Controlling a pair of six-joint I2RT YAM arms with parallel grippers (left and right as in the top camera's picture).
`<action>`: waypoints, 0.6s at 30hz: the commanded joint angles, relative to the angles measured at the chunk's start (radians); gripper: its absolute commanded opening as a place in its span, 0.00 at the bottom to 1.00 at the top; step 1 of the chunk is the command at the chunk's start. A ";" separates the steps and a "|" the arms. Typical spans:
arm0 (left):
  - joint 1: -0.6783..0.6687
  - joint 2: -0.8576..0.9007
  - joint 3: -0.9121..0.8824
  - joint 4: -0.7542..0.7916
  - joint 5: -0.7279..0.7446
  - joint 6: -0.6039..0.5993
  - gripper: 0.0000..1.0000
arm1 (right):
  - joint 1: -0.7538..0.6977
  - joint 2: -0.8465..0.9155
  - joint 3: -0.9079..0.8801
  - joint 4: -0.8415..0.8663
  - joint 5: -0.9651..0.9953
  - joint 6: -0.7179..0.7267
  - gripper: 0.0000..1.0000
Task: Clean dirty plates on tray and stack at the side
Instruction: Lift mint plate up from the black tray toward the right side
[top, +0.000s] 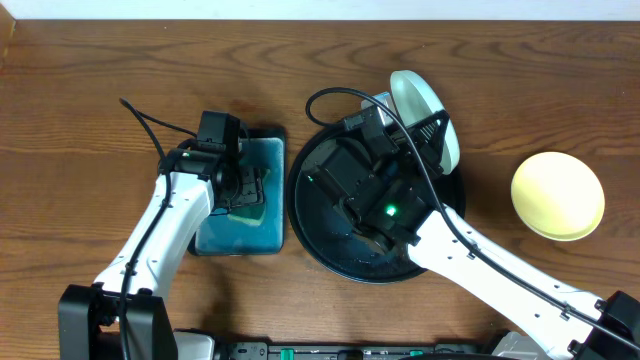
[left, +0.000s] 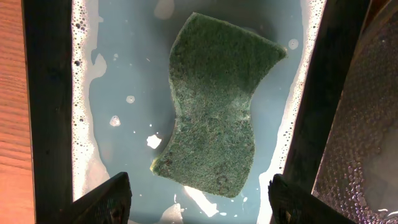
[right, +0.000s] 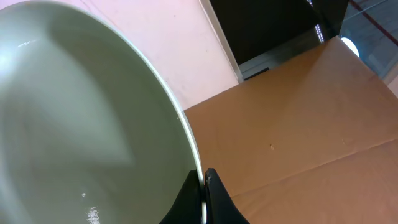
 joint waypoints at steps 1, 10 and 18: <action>0.002 0.004 -0.008 -0.002 -0.013 0.002 0.72 | 0.011 -0.015 0.002 0.003 0.040 0.027 0.01; 0.002 0.004 -0.008 -0.002 -0.013 0.002 0.72 | 0.011 -0.015 0.002 0.003 0.040 0.027 0.01; 0.002 0.004 -0.008 -0.002 -0.013 0.002 0.72 | 0.008 -0.015 0.002 0.007 0.031 0.027 0.01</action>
